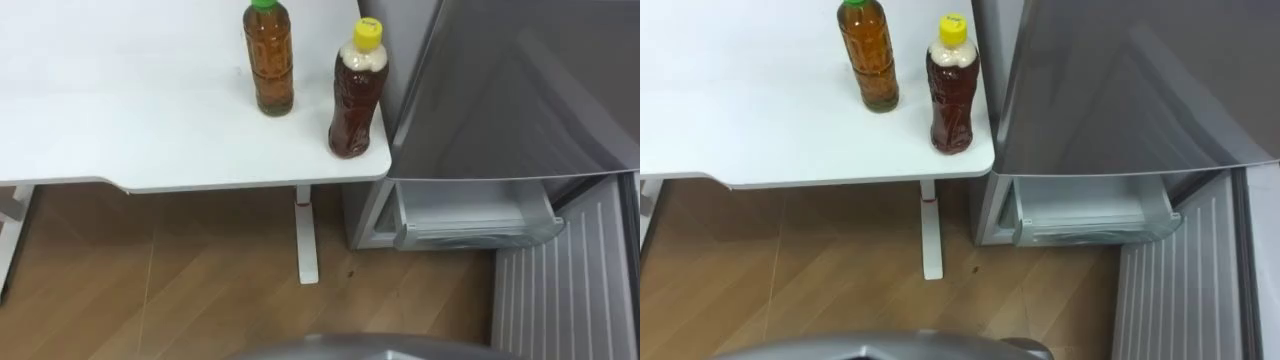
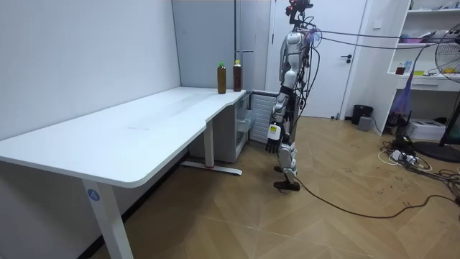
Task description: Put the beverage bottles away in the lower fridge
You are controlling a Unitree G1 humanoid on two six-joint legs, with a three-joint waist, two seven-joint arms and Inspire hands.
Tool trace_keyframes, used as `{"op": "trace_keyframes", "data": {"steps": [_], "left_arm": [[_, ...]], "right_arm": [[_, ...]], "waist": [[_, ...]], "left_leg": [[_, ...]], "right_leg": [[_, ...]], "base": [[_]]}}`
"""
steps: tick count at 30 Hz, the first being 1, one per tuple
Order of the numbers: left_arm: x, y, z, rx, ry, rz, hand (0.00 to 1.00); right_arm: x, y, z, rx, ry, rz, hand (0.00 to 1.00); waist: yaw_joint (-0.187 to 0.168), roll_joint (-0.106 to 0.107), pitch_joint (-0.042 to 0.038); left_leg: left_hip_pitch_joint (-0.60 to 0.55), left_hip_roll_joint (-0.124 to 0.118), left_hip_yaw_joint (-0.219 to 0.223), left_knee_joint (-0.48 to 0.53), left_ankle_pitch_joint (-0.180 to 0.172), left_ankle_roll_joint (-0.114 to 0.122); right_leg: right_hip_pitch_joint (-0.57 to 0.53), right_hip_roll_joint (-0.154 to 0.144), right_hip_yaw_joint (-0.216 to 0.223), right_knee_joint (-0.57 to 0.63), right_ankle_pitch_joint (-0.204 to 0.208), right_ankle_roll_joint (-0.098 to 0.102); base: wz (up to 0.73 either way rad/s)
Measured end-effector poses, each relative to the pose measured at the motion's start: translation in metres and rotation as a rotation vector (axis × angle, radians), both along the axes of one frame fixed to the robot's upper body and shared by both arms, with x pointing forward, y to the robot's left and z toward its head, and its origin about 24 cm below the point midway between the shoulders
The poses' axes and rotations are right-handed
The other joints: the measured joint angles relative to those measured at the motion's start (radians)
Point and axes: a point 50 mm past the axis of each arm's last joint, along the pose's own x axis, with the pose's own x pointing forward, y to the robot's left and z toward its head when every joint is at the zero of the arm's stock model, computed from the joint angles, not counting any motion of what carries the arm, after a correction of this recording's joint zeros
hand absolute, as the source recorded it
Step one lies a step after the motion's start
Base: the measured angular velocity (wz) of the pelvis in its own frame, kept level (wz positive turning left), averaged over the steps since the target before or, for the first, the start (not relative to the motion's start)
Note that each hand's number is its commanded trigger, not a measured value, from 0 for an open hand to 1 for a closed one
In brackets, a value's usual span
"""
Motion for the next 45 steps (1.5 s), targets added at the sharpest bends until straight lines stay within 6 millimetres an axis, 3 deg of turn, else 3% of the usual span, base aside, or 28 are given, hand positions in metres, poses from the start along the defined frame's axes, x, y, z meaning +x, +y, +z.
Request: {"op": "trace_keyframes", "data": {"steps": [9,23,27,31,37,45], "left_arm": [[0.000,0.001,0.000,0.033,-0.017,0.012,0.00],[0.005,0.008,0.003,0.114,-0.101,0.145,0.00],[0.009,0.010,0.005,0.124,-0.179,0.301,0.00],[0.000,0.017,0.007,0.189,-0.246,0.563,0.00],[-0.006,0.026,0.011,0.279,-0.319,0.891,0.00],[0.011,0.043,0.024,0.368,-0.506,1.289,0.00]], "right_arm": [[0.007,-0.001,0.000,-0.024,-0.046,0.020,0.00],[-0.017,-0.002,0.000,-0.060,0.022,0.004,0.00],[-0.017,-0.001,0.000,-0.070,0.022,-0.005,0.00],[-0.014,-0.002,0.000,-0.079,0.025,-0.002,0.00],[-0.009,-0.003,0.000,-0.084,-0.001,-0.010,0.00],[-0.006,-0.006,0.000,-0.123,-0.047,-0.045,0.00]], "waist": [[-0.003,0.003,0.0008],[-0.006,0.011,-0.0023],[-0.001,0.017,-0.0043],[0.001,0.011,0.0003],[0.016,0.011,0.0005],[0.035,0.014,-0.0010]], "left_leg": [[0.000,-0.002,-0.016,0.003,0.000,0.000],[0.000,-0.001,-0.020,-0.011,0.002,-0.004],[0.002,-0.001,-0.020,-0.012,0.002,-0.004],[0.025,0.000,-0.020,-0.015,0.002,-0.004],[0.041,0.001,-0.026,-0.030,0.002,-0.004],[0.038,0.003,-0.043,-0.032,0.004,-0.007]], "right_leg": [[0.015,0.000,-0.004,-0.015,0.000,0.000],[0.007,0.003,-0.001,-0.015,0.001,-0.001],[0.008,0.003,0.000,-0.016,0.000,-0.001],[0.023,0.004,-0.001,-0.016,0.000,-0.001],[0.040,0.007,-0.002,-0.025,0.002,-0.003],[0.045,0.009,-0.022,-0.033,0.004,-0.006]], "base": [[0.03],[-0.01],[0.00],[-0.03],[0.01],[0.05]]}}
